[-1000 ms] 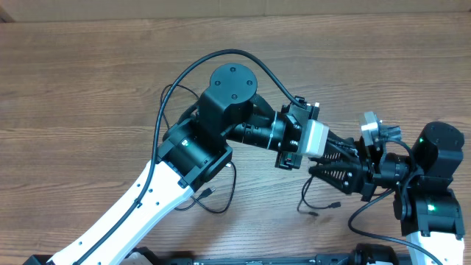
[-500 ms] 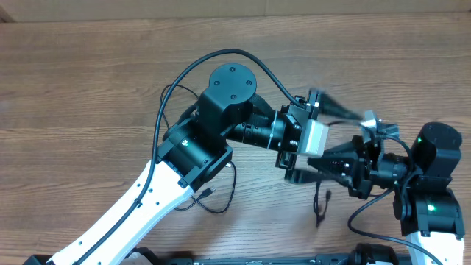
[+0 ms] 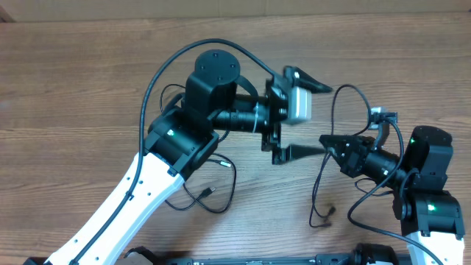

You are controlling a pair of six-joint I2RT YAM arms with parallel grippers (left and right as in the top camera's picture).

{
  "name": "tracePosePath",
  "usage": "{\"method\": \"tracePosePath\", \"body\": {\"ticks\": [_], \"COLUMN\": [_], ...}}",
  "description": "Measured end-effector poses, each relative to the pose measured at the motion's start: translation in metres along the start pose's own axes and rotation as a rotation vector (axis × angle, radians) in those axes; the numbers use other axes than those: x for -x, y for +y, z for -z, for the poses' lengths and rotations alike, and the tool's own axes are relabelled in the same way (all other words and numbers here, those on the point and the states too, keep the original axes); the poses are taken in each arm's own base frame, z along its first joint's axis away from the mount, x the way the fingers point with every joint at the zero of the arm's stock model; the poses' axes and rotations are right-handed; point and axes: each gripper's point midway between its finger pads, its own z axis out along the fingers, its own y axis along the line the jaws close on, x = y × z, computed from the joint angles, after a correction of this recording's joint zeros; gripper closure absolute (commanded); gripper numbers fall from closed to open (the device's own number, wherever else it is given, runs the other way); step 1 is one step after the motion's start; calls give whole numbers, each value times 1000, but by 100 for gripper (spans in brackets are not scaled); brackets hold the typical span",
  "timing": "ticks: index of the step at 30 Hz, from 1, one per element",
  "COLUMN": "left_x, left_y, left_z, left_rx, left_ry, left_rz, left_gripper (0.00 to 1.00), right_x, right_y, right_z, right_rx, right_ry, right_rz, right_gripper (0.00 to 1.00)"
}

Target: Untangle cables

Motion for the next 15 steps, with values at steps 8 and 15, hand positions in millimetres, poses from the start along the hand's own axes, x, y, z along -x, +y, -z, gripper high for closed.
{"method": "tracePosePath", "body": {"ticks": [8, 15], "left_x": [-78, -120], "left_y": [53, 76], "left_z": [24, 60], "left_rx": [407, 682], "left_ry": [294, 474], "left_rz": [301, 392], "left_gripper": [0, 0], "right_x": [10, 28], "right_y": [-61, -113], "right_z": [11, 45], "right_rx": [-349, -682], "right_ry": [-105, -291], "right_rz": [-143, -242], "right_gripper": [96, 96]}}
